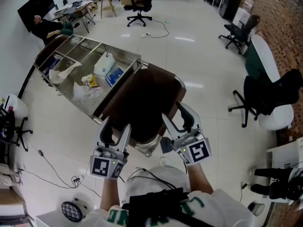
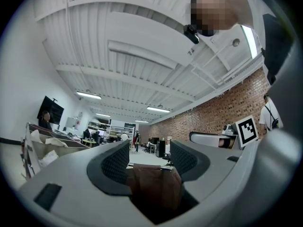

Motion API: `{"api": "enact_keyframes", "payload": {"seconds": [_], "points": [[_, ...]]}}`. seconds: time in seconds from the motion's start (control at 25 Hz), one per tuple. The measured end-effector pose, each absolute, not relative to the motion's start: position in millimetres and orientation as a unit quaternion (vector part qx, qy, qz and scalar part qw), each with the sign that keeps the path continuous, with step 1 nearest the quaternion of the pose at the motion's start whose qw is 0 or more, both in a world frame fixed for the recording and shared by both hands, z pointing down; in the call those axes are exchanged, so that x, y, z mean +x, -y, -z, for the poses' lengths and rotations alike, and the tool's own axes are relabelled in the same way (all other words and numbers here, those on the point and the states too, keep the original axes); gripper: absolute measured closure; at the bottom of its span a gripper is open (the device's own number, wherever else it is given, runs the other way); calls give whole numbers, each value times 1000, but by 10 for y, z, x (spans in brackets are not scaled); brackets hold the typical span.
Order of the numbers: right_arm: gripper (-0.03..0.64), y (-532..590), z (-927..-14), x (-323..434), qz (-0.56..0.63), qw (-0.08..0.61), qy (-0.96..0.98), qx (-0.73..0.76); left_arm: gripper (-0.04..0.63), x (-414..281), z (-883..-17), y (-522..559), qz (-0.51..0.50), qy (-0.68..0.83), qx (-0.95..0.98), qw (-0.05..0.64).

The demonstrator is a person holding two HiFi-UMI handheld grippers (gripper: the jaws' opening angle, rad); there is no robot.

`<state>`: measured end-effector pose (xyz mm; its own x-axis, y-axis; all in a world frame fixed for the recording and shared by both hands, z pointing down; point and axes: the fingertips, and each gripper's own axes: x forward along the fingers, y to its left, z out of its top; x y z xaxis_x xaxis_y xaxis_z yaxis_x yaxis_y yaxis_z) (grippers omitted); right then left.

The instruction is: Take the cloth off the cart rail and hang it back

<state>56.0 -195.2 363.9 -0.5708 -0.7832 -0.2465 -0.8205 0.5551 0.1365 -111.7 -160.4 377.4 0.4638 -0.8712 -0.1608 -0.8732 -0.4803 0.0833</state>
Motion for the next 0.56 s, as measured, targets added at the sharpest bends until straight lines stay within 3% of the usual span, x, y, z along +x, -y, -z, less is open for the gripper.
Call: {"api": "enact_keyframes", "payload": {"seconds": [0.56], "points": [[373, 1799, -3706, 406, -103, 72, -882, -454, 334, -1181, -3825, 1466, -89, -506, -858, 5]]}}
